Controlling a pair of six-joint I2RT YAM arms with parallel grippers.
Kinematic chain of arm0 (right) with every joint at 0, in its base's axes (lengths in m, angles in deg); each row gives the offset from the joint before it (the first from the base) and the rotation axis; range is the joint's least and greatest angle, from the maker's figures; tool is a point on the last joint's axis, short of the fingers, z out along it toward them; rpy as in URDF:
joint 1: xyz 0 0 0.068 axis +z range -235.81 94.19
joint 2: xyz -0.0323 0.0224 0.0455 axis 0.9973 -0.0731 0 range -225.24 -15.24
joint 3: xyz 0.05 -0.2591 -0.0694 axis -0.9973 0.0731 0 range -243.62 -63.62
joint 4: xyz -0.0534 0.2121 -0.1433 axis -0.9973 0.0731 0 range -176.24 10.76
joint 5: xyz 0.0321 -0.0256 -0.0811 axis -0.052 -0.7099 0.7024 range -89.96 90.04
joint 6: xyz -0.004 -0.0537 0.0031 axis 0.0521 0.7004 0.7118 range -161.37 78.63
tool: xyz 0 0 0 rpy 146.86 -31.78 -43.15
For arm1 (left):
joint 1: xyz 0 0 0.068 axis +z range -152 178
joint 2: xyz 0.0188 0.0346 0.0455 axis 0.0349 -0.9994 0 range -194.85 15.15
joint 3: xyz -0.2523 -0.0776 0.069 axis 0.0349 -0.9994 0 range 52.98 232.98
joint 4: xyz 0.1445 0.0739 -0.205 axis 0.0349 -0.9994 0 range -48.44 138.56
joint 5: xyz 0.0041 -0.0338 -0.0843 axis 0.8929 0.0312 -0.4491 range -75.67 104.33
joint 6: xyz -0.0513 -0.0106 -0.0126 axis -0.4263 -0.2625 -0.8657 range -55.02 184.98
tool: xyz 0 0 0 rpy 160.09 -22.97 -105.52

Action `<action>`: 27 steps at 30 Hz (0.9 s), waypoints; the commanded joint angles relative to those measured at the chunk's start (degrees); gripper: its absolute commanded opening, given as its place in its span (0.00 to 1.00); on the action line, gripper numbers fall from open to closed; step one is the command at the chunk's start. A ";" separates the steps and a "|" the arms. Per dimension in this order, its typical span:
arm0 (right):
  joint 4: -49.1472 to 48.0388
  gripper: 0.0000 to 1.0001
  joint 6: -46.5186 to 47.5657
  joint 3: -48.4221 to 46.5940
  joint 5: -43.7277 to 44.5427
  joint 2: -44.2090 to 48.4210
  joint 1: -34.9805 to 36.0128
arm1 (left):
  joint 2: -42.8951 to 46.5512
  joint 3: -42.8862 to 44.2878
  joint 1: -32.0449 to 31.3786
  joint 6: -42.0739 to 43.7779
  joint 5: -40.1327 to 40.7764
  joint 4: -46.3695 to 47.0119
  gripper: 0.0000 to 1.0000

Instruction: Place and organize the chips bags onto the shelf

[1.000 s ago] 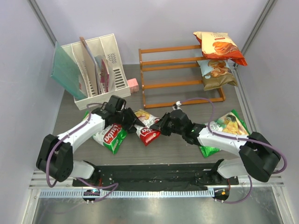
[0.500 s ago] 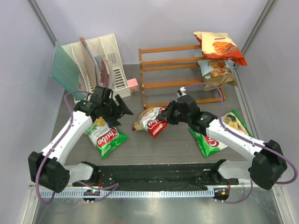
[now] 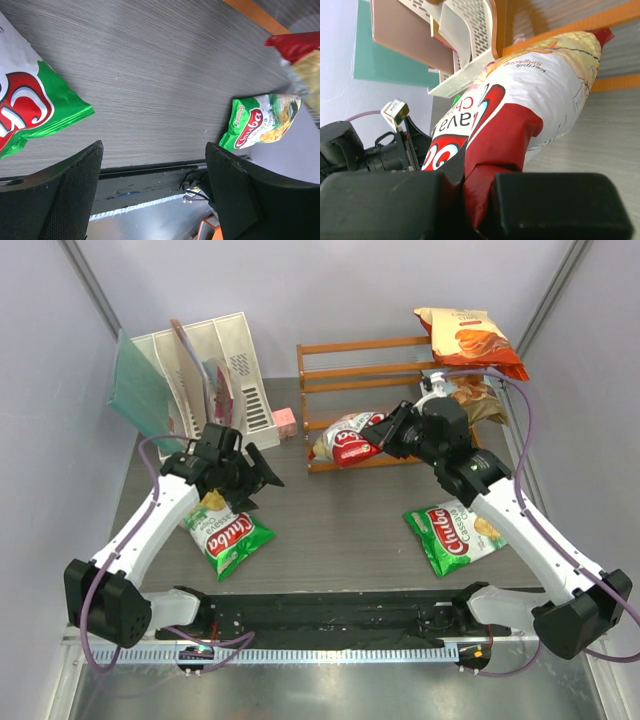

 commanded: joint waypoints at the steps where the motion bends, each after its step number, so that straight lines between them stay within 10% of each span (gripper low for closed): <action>1: -2.89 0.06 3.46 -6.20 2.42 -1.06 -1.48 | -1.29 1.22 0.65 1.39 -0.47 1.76 0.82; 14: -7.02 0.06 5.75 -15.09 3.12 -9.59 -3.76 | -3.49 2.54 1.71 3.06 -0.91 0.88 0.82; 19: -25.16 0.04 1.55 -3.24 8.92 -8.54 -3.68 | -4.98 2.63 1.97 3.42 -1.61 1.23 0.82; 27: -28.20 0.04 1.36 -1.40 11.21 -10.65 -3.68 | -5.51 3.78 2.15 4.74 -1.08 -0.88 0.82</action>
